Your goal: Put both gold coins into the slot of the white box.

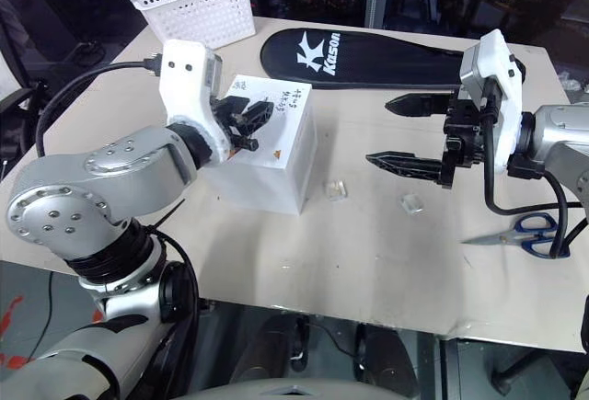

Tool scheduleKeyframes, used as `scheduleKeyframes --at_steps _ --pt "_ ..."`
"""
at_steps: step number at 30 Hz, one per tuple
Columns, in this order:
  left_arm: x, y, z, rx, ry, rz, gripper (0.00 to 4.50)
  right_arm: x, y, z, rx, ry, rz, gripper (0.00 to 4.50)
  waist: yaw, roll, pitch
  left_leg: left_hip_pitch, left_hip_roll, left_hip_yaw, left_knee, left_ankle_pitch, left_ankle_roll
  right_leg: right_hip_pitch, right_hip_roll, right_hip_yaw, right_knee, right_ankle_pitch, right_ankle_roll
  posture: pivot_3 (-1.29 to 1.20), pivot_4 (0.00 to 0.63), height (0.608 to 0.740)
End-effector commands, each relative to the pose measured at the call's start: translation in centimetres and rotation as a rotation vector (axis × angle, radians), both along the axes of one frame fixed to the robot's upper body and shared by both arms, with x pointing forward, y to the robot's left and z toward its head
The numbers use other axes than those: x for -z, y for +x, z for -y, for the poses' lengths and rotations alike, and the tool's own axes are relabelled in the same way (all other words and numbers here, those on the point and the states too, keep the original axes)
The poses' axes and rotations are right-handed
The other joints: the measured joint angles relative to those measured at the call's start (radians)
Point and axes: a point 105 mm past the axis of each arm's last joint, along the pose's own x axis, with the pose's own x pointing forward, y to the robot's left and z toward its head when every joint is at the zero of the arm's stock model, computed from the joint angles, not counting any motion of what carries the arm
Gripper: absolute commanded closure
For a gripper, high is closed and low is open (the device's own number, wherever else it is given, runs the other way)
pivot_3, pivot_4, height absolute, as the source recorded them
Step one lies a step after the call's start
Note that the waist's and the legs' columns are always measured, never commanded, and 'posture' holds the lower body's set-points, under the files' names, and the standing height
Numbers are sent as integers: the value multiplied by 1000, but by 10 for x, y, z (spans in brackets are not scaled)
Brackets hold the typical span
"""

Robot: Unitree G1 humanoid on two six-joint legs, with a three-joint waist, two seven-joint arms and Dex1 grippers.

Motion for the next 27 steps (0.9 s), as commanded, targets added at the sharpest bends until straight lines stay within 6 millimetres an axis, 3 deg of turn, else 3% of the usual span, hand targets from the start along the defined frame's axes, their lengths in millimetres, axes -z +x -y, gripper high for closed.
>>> scheduleKeyframes --at_steps 1,4,6,7,9,11,12,18,21,27 --pt "-44 -25 -13 182 -223 265 2392 -11 -4 2 9 37 76 0 -2 0 0 0 0 0 0 0 0 0 0 0 0 0 0 0 150 740" --pt "-39 -28 -33 253 -322 238 2392 -7 -6 0 8 70 55 0 0 0 0 1 0 1 0 0 0 0 0 0 1 0 0 0 150 740" --pt "-39 -43 -33 374 -333 243 2392 -4 -5 0 27 110 37 0 0 0 0 1 1 0 0 0 0 0 0 0 1 0 0 0 150 740" --pt "-38 -53 -30 445 -321 237 1865 -1 -8 0 23 124 23 0 0 0 0 1 1 0 0 0 0 0 0 0 1 0 0 0 150 740" --pt "-29 -68 -28 529 -265 196 1249 7 -10 0 38 134 13 0 2 0 0 0 0 0 1 0 0 0 -1 0 1 0 0 0 150 740" --pt "-18 -75 -32 556 -205 143 250 15 -12 2 61 140 2 0 2 0 0 0 0 0 2 0 0 0 -2 -1 1 0 0 0 150 740" --pt "-12 -79 -33 571 -172 123 56 19 -14 3 65 136 -8 0 1 0 0 0 0 0 2 0 0 0 -2 -1 1 0 0 0 150 740" --pt "26 -88 -31 625 -3 31 56 49 -30 17 138 79 -43 0 3 1 -1 1 0 -1 1 -2 4 1 -1 -1 1 0 0 0 150 740" --pt "55 -91 -42 630 33 -39 56 67 -39 38 247 39 -63 0 2 1 -1 2 0 1 1 -3 4 1 -1 0 0 -1 -1 0 150 740" --pt "85 -93 -64 622 97 -86 56 89 -56 68 380 -33 -96 0 2 3 -2 2 1 1 -1 -3 5 0 -1 0 0 -4 -3 0 150 740"
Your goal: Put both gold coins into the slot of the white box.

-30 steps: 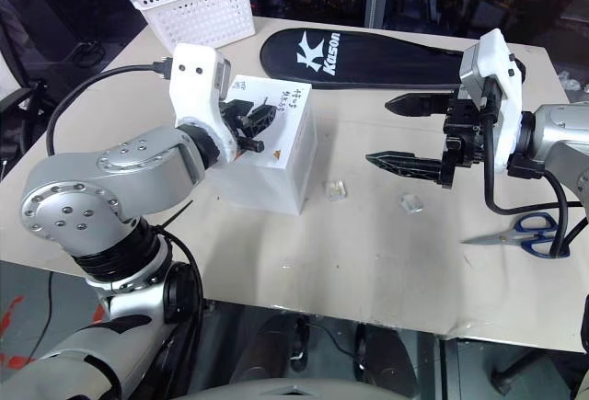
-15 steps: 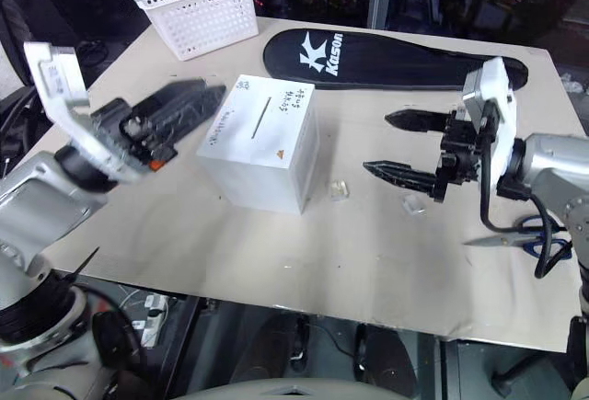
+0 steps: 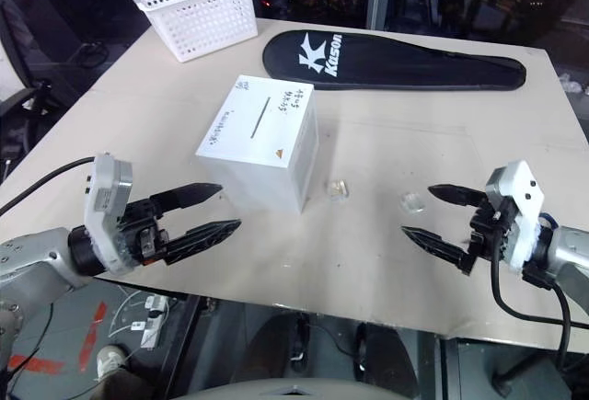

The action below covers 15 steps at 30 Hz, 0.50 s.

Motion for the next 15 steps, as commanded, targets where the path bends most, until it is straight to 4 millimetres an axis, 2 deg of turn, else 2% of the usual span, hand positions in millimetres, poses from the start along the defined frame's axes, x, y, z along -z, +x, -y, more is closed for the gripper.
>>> scheduleKeyframes --at_steps 1,4,6,9,12,13,15 --pt "3 3 -10 0 41 51 56 -11 -6 10 32 -51 84 0 0 1 0 0 0 0 0 0 0 0 0 0 0 -1 2 0 150 740" --pt "6 7 -6 3 24 59 56 -8 -3 8 53 -38 80 0 -3 1 -1 1 1 0 0 0 0 0 0 0 0 -1 2 0 150 740" --pt "8 8 -1 11 31 66 56 -7 7 -3 61 -20 99 0 -4 1 -1 1 1 1 1 0 0 0 -1 0 0 -1 2 0 150 740" --pt "8 9 7 31 42 77 56 4 22 -37 26 -4 90 0 -8 1 -1 1 2 1 1 0 0 0 0 1 0 -1 2 0 150 740" --pt "4 10 13 41 40 103 56 15 33 -73 -24 82 25 0 -5 1 0 0 2 1 0 0 0 -1 0 0 0 -1 2 0 150 740" --pt "4 10 15 47 40 108 0 17 35 -82 -34 87 23 405 -3 2 0 -1 2 1 -1 0 0 -2 1 0 0 0 2 0 150 740" --pt "4 7 19 65 48 113 0 20 42 -94 -40 84 32 850 -1 2 0 -2 1 1 -1 0 0 -2 1 0 -1 2 1 0 150 740"
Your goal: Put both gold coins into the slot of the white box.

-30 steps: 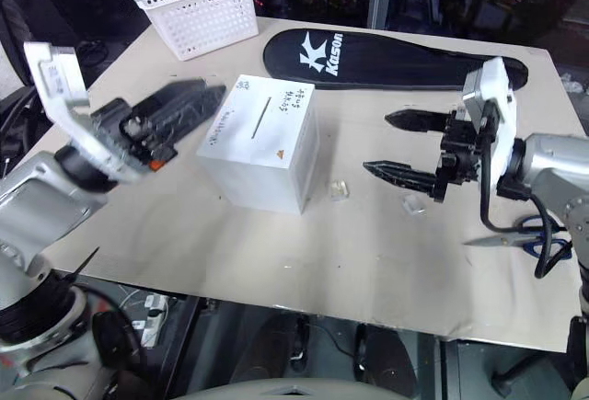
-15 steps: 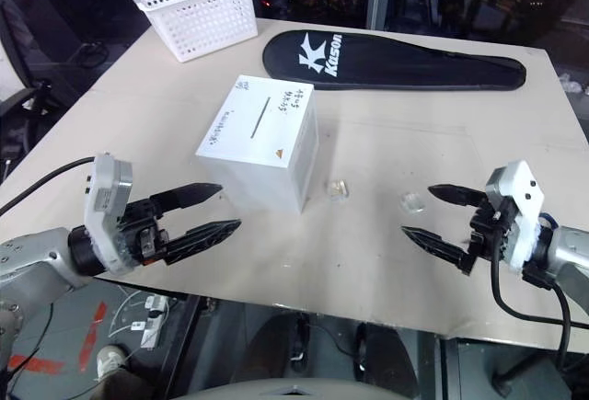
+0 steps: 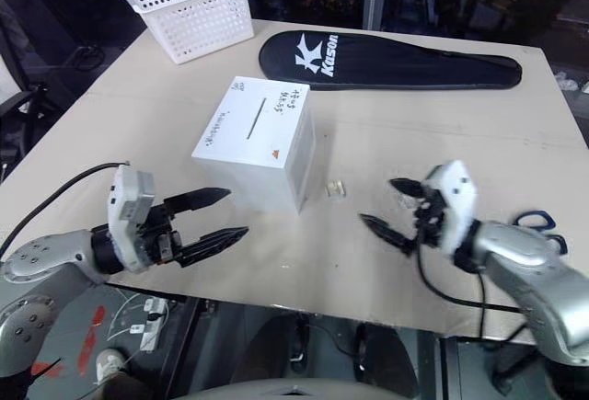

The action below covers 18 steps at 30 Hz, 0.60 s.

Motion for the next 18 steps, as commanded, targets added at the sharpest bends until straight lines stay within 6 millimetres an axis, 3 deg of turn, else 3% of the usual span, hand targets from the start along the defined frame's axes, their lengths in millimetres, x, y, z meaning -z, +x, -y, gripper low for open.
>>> scheduleKeyframes --at_steps 1,6,8,10,18 --pt "-7 -8 9 42 11 43 0 3 12 -18 10 -19 20 1266 0 0 0 0 0 0 0 0 0 0 0 0 -1 0 0 0 150 740" --pt "-3 -16 15 68 28 34 0 17 38 -39 59 -33 -25 1266 -3 0 0 0 0 1 0 0 1 1 0 0 -2 1 1 0 150 740" --pt "-4 -17 15 69 29 39 0 14 42 -43 60 -26 -20 1795 -1 0 0 0 0 0 0 0 1 1 1 0 -2 1 1 0 150 740" --pt "-3 -20 16 78 40 41 0 15 45 -47 60 -35 -19 2611 -1 0 0 0 0 0 0 0 1 0 1 0 -1 1 1 0 150 740" --pt "-1 -28 10 114 34 31 0 14 56 -53 87 -40 -21 2611 -3 0 0 1 0 0 0 0 1 1 1 0 -1 1 1 0 150 740"
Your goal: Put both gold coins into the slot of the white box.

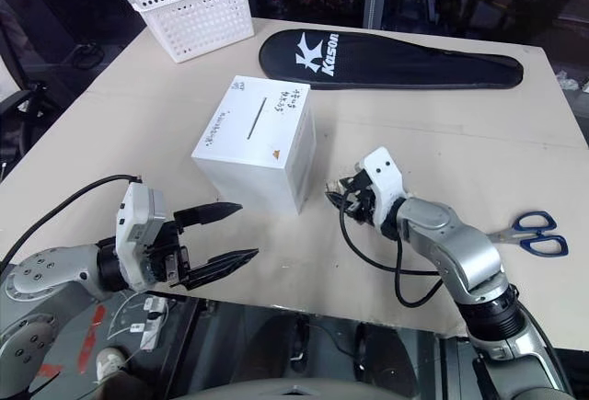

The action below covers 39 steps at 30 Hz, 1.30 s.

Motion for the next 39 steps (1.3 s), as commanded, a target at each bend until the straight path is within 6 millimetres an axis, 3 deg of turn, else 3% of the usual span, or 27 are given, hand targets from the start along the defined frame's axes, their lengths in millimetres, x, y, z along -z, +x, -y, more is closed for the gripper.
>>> scheduleKeyframes --at_steps 1,10,16,27,39 --pt "-9 -8 0 55 7 50 0 -10 2 -4 -6 2 39 2611 0 0 0 0 0 0 0 0 0 0 0 0 0 0 0 0 150 740" --pt "0 -20 4 117 91 85 0 -8 4 -6 -9 -12 33 2611 0 0 0 0 0 0 0 0 0 0 0 0 0 0 0 0 150 740" --pt "-5 -20 7 72 44 88 0 -6 5 -5 -2 -24 23 2611 0 0 0 0 0 0 0 0 0 0 0 0 0 0 0 0 150 740" --pt "-54 -1 2 71 2 74 0 -12 11 -10 -18 -20 17 2611 -3 0 0 0 0 0 1 0 0 0 1 0 1 -1 2 0 150 740" --pt "-25 -11 21 72 61 45 0 -3 13 -9 -8 -43 -22 2611 -20 0 0 0 0 1 0 0 0 0 1 1 1 0 0 0 150 740"
